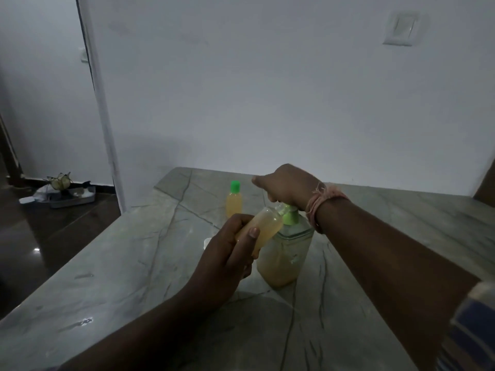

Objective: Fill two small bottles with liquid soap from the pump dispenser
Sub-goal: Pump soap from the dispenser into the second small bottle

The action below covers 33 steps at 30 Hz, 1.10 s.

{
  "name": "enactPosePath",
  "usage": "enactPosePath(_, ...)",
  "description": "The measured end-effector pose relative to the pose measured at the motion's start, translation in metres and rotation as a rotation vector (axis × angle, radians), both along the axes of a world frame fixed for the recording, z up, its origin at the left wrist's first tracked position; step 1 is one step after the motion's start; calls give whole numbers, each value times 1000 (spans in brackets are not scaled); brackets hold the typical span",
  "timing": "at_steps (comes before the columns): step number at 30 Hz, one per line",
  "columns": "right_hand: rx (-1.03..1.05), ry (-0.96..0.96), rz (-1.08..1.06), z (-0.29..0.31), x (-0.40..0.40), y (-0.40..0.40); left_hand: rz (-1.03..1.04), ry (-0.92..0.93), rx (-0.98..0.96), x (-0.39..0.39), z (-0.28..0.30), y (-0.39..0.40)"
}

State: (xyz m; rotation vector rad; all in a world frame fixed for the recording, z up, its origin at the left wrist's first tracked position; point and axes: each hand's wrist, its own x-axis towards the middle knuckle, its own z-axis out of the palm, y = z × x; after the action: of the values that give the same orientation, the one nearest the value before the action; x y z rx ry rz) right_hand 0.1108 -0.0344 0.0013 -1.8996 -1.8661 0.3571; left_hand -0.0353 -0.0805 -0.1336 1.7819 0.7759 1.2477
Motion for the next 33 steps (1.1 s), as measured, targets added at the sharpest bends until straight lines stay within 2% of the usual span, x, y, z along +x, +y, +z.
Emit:
enactPosePath(8,10,-89,5,10,-1,3,-25,-43,-23,1,4,-3)
enactPosePath(13,38,-13,-25,-3,3,12,-46,-59,-16,0,5,0)
enactPosePath(21,27,-45,11,5,3,8,-47,-71,-34,0,4,-1)
enactPosePath(25,64,34,-54,-6,6,19,-32,-61,-29,2,4,-1)
enactPosePath(28,79,16,-78,-12,6,23,-20,-49,-33,2,3,-2)
enactPosePath(33,-6,18,-12,0,7,12,-8,-49,-50,1,4,-4)
